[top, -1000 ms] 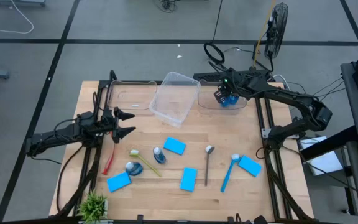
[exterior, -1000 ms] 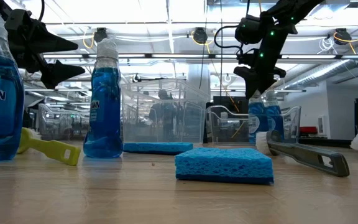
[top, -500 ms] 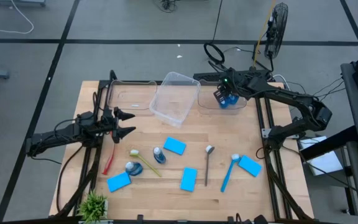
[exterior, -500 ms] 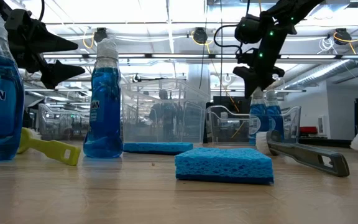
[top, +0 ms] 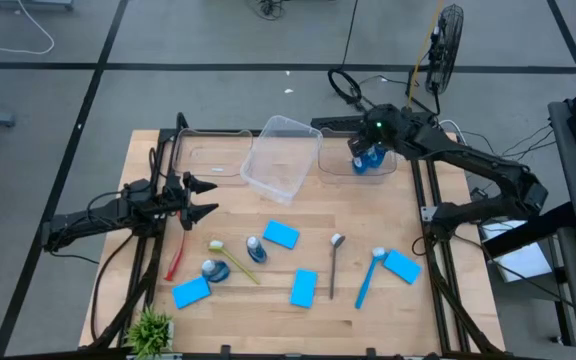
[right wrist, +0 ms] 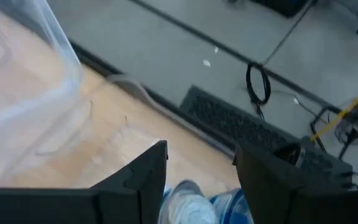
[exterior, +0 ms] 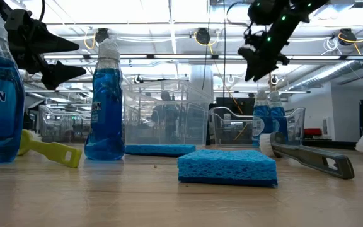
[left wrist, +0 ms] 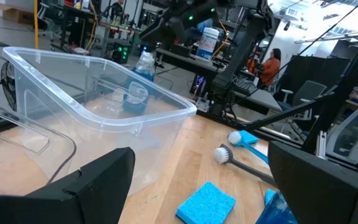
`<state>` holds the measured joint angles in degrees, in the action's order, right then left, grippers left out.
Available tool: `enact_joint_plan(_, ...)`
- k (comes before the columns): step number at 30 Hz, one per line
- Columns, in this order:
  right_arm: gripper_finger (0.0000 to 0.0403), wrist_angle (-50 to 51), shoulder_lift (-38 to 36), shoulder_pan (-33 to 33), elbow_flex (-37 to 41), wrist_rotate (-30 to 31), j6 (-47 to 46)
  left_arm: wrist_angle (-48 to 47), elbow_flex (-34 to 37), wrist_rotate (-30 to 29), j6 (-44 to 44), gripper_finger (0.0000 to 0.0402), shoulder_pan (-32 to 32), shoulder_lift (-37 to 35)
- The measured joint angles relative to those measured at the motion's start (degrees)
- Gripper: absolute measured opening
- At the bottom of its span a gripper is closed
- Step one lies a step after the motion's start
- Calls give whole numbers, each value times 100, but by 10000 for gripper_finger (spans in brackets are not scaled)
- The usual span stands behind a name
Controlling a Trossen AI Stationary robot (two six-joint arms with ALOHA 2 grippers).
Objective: Pick & Place Kitchen Sink Supplies
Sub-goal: Put the blue dish soap into the right transparent bin
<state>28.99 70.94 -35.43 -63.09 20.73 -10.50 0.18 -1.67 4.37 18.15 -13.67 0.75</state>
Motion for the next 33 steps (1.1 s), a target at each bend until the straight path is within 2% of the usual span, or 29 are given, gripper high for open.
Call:
enact_joint_plan(4, 178, -161, -351, 99, 0, -231, 113, 1, 0, 0, 8, 365, -2, -1)
enact_joint_plan(17, 178, -391, -1068, 588, 0, -1764, 69, 5, 0, 0, 451, 365, -1, 0)
enact_joint_plan(23, 178, -252, -1161, 858, 0, -1803, 120, 5, 0, 1, 487, 365, -1, -1)
enact_joint_plan(33, 178, 599, -1316, 1201, 34, -1801, 284, 5, 0, 1, 603, 365, -2, 0)
